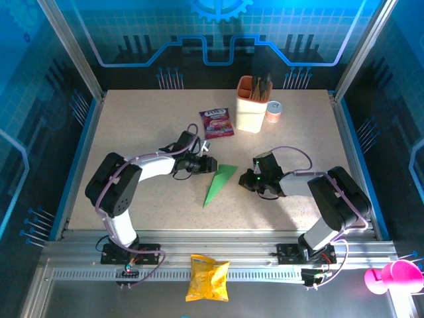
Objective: Fold a paper plane with a square sheet of paper (pick it up from the middle)
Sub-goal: Move a paper plane to the center of the table.
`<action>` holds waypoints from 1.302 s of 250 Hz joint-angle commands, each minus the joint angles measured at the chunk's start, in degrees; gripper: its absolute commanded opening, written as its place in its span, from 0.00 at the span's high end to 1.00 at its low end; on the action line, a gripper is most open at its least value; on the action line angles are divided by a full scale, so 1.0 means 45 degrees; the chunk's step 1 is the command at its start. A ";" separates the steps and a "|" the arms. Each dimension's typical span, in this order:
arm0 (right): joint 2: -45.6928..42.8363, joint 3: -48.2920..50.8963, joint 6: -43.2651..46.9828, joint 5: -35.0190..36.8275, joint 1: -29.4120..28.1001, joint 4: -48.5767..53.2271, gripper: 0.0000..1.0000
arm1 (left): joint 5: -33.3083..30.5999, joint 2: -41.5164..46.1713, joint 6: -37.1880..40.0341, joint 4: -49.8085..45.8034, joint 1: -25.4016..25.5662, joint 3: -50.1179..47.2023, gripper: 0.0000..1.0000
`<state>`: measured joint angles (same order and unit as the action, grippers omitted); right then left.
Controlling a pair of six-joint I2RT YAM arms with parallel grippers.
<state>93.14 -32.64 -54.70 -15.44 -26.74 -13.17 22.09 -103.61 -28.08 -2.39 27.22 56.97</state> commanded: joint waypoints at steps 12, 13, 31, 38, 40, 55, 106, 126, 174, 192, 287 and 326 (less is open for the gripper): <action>0.1881 -0.0472 -0.0403 -0.0684 -0.0943 -0.2053 1.00 | 0.0800 -0.0930 0.0397 -0.0596 0.0023 0.0707 0.65; 0.1900 -0.0466 -0.0413 -0.0687 -0.0947 -0.2073 1.00 | 0.0817 -0.0945 0.0388 -0.0598 0.0034 0.0713 0.65; 0.2213 -0.0401 -0.0574 -0.0778 -0.0952 -0.2427 1.00 | 0.0955 -0.1219 0.0496 -0.0788 0.0183 0.0917 0.65; 0.2330 -0.0386 -0.0632 -0.0853 -0.0952 -0.2582 1.00 | 0.0959 -0.1343 0.0571 -0.0963 0.0253 0.1038 0.65; 0.2359 -0.0384 -0.0646 -0.0862 -0.0952 -0.2621 1.00 | 0.0963 -0.1382 0.0589 -0.1009 0.0282 0.1067 0.65; 0.2569 -0.0359 -0.0755 -0.0929 -0.0952 -0.2879 1.00 | 0.1063 -0.1568 0.0633 -0.1077 0.0466 0.1194 0.65; 0.3097 -0.0245 -0.0945 -0.1007 -0.0991 -0.3375 1.00 | 0.1413 -0.1462 0.0483 -0.0837 0.1018 0.1199 0.66; 0.3241 -0.0236 -0.0962 -0.1018 -0.0992 -0.3472 1.00 | 0.1488 -0.1058 0.0181 -0.0418 0.1116 0.0896 0.67; 0.3500 -0.0156 -0.1038 -0.1040 -0.1001 -0.3707 1.00 | 0.1593 -0.0292 -0.0365 0.0272 0.1367 0.0273 0.80; 0.3501 -0.0073 -0.1056 -0.1015 -0.0988 -0.3773 1.00 | 0.1521 -0.0090 -0.0660 0.0628 0.1411 -0.0029 0.85; 0.1290 0.0505 -0.0687 -0.1267 -0.0221 -0.2978 1.00 | 0.0473 0.1283 -0.1126 0.1193 0.1451 -0.0882 1.00; -0.1109 -0.0146 0.0384 -0.0899 0.0242 0.0047 1.00 | -0.1620 0.2670 -0.0768 0.0412 0.1504 -0.1244 1.00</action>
<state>95.37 -30.61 -57.84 -22.48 -26.59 -24.29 22.94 -97.60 -32.71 1.85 33.52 53.01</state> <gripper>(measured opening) 0.061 0.052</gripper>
